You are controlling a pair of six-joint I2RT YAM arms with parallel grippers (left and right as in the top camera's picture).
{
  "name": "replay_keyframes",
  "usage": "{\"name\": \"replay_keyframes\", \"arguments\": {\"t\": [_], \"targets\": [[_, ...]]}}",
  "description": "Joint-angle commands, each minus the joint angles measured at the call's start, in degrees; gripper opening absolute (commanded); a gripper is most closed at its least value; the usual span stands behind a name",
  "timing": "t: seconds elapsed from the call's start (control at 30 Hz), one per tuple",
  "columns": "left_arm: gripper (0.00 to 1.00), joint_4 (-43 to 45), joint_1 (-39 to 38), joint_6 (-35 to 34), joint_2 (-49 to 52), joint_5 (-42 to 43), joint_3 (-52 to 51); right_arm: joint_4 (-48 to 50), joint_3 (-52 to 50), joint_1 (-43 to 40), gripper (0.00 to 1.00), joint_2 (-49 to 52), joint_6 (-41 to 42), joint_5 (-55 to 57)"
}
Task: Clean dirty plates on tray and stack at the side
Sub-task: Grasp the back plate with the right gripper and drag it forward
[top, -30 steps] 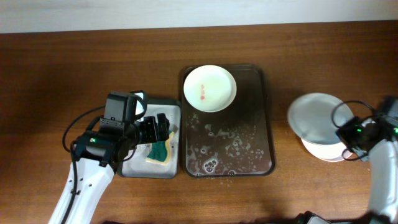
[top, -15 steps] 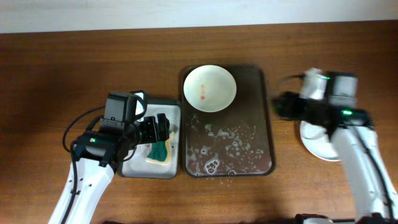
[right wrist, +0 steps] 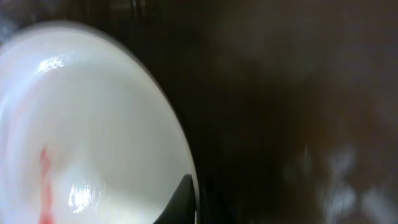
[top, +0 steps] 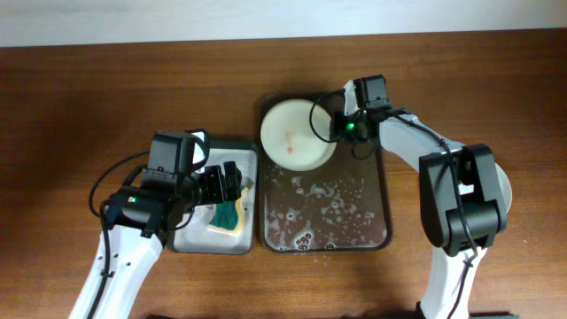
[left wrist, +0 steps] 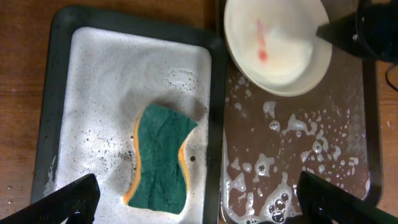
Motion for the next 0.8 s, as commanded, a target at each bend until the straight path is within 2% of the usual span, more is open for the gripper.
{"name": "replay_keyframes", "arguments": {"t": [0.0, 0.17, 0.23, 0.3, 0.37, 0.4, 0.47, 0.57, 0.7, 0.73, 0.77], "targets": [[0.99, 0.1, 0.2, 0.3, -0.2, 0.4, 0.9, -10.4, 0.5, 0.0, 0.04, -6.5, 0.5, 0.2], [1.00, 0.1, 0.2, 0.3, -0.2, 0.4, 0.9, -36.6, 0.3, 0.1, 0.04, -20.2, 8.8, 6.1], [0.99, 0.1, 0.2, 0.3, -0.2, 0.4, 0.9, -43.1, -1.2, 0.6, 0.04, -22.6, 9.0, 6.0], [0.99, 0.1, 0.2, 0.3, -0.2, 0.4, 0.9, -44.6, -5.7, 1.7, 0.04, -23.1, 9.4, 5.9], [0.99, 0.1, 0.2, 0.3, -0.2, 0.4, 0.9, -39.8, -15.0, 2.8, 0.04, -25.2, 12.7, 5.9], [0.99, 0.1, 0.2, 0.3, -0.2, 0.4, 0.9, -32.5, -21.0, 3.6, 0.04, -28.4, 12.6, 5.9], [0.99, 0.1, 0.2, 0.3, -0.2, 0.4, 0.9, -24.5, -27.4, 4.3, 0.04, -34.2, 10.2, 5.8], [0.99, 0.1, 0.2, 0.3, -0.2, 0.4, 0.9, -18.1, -32.3, 4.2, 0.04, -40.3, 9.8, 6.6], [0.99, 0.0, 0.2, -0.7, -0.2, 2.5, 0.9, -13.9, -34.4, 4.2, 0.04, -39.3, 8.9, 8.9], [0.99, -2.0, 0.2, -0.6, -0.2, 6.2, 0.9, -15.0, -34.0, 4.2, 0.21, -39.7, 8.0, 7.9], [0.99, -2.6, 0.2, -0.6, -0.2, 6.4, 0.9, -17.3, -33.2, 4.1, 0.24, -40.7, 7.8, 7.1]]}}
